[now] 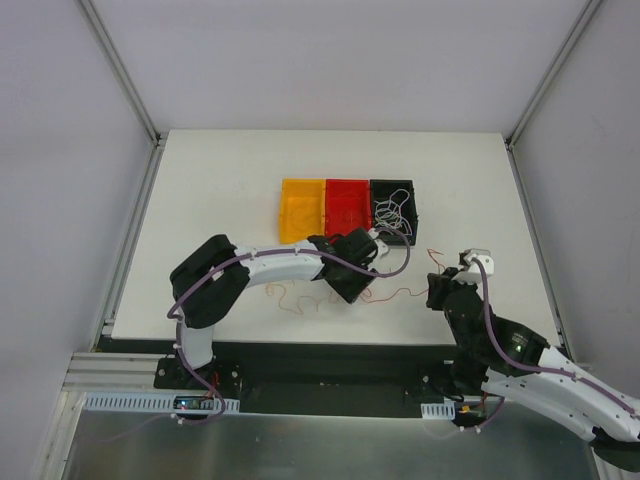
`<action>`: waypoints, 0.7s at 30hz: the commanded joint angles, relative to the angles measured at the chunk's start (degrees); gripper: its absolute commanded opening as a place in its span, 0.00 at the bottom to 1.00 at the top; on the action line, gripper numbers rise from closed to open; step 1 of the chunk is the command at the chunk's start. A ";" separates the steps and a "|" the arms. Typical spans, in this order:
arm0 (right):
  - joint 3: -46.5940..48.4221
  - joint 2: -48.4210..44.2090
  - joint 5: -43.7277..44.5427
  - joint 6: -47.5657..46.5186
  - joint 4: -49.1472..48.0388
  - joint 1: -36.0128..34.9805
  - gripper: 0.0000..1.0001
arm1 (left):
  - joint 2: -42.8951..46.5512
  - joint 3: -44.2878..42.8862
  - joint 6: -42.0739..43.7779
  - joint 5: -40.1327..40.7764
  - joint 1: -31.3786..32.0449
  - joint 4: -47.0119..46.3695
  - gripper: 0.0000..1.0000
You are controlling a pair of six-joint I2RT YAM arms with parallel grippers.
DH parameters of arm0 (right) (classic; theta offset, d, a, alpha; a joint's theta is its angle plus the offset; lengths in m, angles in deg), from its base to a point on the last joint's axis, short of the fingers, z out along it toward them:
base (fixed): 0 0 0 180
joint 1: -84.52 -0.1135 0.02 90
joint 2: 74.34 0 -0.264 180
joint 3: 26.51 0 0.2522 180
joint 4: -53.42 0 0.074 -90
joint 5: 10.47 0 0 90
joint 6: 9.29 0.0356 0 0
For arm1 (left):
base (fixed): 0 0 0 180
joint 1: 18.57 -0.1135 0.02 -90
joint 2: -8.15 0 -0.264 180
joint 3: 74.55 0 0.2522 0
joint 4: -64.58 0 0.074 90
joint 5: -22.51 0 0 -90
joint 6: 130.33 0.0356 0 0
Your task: Untangle the cables
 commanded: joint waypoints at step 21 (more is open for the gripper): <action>10.03 -2.38 29.11 14.67 22.33 0.60 0.00 | 16.87 15.67 -6.30 10.45 -1.00 0.14 0.00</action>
